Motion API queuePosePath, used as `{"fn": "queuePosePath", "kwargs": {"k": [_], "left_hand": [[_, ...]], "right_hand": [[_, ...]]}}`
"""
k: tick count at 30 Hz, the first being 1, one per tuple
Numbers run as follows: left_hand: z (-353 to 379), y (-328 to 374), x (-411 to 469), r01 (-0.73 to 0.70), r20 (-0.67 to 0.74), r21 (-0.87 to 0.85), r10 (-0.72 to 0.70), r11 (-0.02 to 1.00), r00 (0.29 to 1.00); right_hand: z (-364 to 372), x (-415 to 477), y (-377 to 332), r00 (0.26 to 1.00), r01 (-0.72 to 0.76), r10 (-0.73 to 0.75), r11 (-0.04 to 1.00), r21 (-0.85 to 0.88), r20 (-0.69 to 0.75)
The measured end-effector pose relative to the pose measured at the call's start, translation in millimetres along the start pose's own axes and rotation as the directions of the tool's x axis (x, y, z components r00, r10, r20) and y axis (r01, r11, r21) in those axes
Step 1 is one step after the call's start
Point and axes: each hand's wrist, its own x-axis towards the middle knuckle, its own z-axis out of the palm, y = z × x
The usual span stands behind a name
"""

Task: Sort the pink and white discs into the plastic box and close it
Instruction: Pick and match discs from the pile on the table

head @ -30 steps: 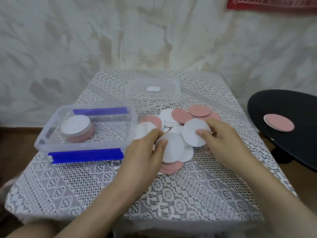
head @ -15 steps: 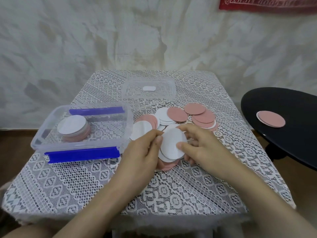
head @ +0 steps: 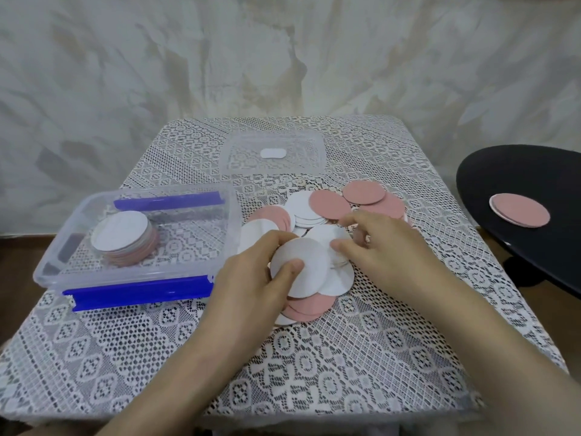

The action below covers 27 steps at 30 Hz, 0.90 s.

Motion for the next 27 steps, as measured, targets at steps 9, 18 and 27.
{"fn": "queuePosePath", "kwargs": {"k": [9, 18, 27], "left_hand": [[-1, -3, 2, -0.028, 0.004, 0.047, 0.028, 0.998, 1.0], [1, -5, -2, -0.05, -0.012, 0.093, 0.051, 0.994, 0.999], [9, 3, -16, -0.117, 0.003, 0.059, 0.117, 0.991, 0.993]], "right_hand": [[-4, 6, -2, 0.999, -0.053, 0.053, 0.998, 0.035, 0.005], [-3, 3, 9, 0.995, -0.015, 0.036, 0.972, 0.234, -0.089], [-7, -41, 1, 0.986, 0.097, -0.145, 0.908, 0.408, 0.086]]}}
